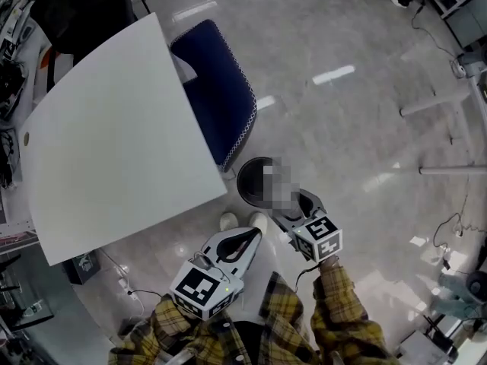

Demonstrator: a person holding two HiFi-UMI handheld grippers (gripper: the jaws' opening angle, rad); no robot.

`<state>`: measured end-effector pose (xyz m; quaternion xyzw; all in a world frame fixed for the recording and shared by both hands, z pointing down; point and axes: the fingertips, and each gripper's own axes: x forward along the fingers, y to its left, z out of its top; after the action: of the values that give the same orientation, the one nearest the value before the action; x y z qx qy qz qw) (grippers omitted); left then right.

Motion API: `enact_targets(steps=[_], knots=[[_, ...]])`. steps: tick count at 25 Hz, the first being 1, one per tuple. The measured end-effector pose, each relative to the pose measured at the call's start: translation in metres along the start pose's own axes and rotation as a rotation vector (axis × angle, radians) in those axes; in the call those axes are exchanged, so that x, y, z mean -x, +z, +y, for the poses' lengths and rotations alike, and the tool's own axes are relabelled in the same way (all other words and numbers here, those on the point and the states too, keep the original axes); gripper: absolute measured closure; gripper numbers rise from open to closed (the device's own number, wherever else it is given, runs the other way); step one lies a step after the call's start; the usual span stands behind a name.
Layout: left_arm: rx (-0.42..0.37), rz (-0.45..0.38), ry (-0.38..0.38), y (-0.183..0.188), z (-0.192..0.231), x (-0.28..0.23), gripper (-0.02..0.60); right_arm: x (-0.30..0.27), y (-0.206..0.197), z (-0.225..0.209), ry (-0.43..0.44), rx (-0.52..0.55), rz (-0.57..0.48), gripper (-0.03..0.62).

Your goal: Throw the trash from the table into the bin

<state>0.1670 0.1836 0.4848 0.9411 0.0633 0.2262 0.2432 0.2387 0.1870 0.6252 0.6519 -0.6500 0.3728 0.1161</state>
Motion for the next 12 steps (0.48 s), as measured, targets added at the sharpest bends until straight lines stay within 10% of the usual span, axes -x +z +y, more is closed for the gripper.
enact_targets(steps=[12], knots=[[0.012, 0.071, 0.026, -0.126, 0.082, -0.060, 0.574, -0.160, -0.137, -0.077, -0.043, -0.105, 0.106, 0.289]])
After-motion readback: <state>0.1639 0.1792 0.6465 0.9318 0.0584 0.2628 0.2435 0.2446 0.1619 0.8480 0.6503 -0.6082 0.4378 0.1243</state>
